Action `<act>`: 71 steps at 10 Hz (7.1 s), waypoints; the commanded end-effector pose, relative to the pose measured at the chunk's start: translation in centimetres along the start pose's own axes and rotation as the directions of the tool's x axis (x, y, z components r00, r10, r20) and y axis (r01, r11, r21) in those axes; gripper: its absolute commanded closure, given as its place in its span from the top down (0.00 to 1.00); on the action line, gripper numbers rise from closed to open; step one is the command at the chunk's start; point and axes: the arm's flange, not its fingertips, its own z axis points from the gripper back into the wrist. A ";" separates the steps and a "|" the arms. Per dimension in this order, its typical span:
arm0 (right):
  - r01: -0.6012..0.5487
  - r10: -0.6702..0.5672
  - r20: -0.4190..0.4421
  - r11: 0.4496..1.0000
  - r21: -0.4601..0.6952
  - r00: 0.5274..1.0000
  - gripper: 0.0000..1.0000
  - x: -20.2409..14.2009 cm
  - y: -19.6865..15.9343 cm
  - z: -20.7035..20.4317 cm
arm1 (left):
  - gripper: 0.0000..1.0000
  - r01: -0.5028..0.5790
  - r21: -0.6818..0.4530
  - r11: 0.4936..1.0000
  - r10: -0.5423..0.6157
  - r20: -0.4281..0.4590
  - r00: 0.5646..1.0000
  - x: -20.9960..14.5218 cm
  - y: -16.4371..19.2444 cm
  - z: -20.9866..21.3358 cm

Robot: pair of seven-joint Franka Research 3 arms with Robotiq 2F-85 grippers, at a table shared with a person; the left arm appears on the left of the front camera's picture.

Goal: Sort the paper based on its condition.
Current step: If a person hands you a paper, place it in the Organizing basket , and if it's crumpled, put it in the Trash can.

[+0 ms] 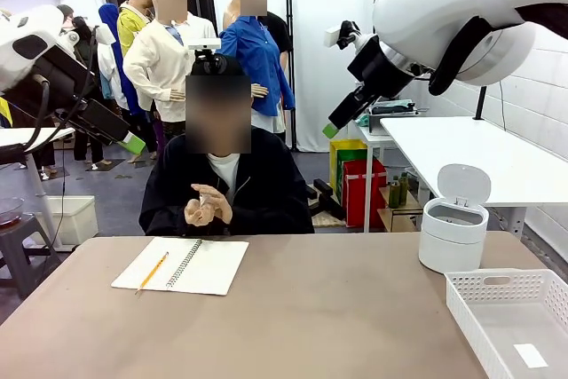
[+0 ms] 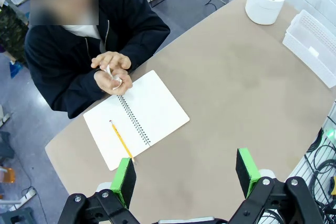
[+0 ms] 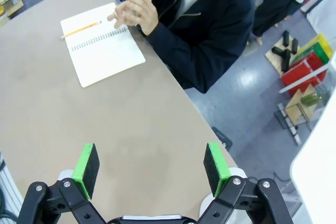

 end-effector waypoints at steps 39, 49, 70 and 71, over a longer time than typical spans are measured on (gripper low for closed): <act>-0.087 0.087 0.066 0.996 0.004 0.994 1.00 5.0 1.9 3.2 | 1.00 -0.001 0.000 1.000 0.001 0.002 1.000 0.0 0.0 0.1; -0.087 0.087 0.066 0.996 0.004 0.994 1.00 5.0 1.9 3.2 | 1.00 -0.001 0.000 1.000 0.001 0.002 1.000 0.0 0.0 0.1; 0.039 -0.047 -0.572 0.999 -0.026 0.819 1.00 -6.9 6.2 -10.2 | 1.00 -0.001 0.000 1.000 0.001 0.002 1.000 0.0 0.0 0.1; 0.039 -0.059 -0.573 0.998 -0.047 0.818 1.00 -7.9 6.6 -11.2 | 1.00 -0.001 0.000 1.000 0.001 0.002 1.000 0.0 0.0 0.1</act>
